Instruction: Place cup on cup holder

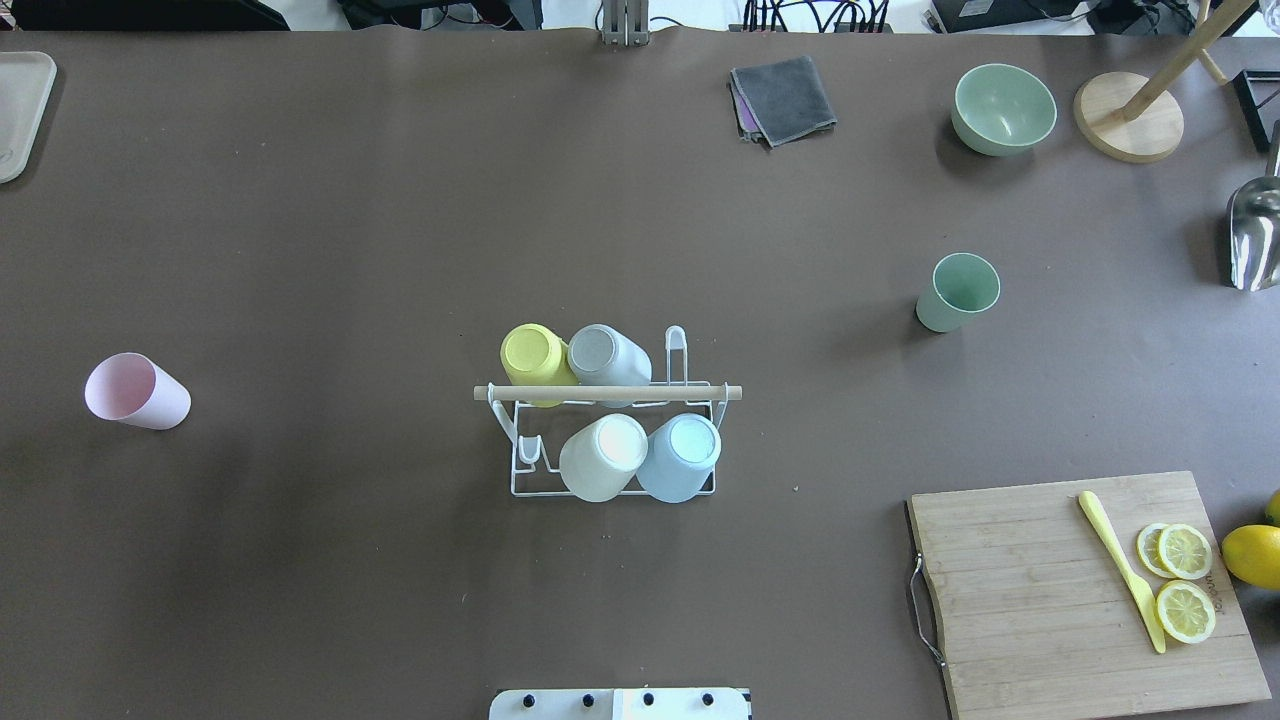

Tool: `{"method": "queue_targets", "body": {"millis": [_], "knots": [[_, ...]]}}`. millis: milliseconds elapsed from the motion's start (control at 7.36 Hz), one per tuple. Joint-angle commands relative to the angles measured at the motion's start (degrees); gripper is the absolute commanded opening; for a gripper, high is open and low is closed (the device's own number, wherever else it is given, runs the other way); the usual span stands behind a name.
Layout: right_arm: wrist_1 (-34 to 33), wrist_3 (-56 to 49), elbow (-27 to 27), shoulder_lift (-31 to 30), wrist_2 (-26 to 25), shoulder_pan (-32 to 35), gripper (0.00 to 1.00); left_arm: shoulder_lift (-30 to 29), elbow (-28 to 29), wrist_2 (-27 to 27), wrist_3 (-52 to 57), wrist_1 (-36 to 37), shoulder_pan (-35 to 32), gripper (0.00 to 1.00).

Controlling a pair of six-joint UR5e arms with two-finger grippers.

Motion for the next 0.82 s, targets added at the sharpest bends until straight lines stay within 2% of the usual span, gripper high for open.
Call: {"method": "queue_targets", "body": {"millis": [0, 272, 408, 680], "knots": [[-0.47, -0.25, 0.6, 1.45, -0.04, -2.56, 1.0, 0.12, 0.45, -0.15, 0.09, -0.22, 0.0, 0.98], [-0.56, -0.25, 3.75, 2.51, 0.4, -5.47, 1.0, -1.72, 0.72, 0.29, 0.09, 0.04, 0.26, 0.98], [-2.48, -0.17, 4.37, 4.25, 0.31, -6.88, 1.0, -4.6, 1.76, 0.46, 0.09, 0.65, 1.05, 0.98], [-15.95, -0.17, 4.56, 14.41, -0.74, -13.62, 1.0, -7.68, 3.95, 0.38, 0.09, 0.75, 3.76, 0.98]]}}
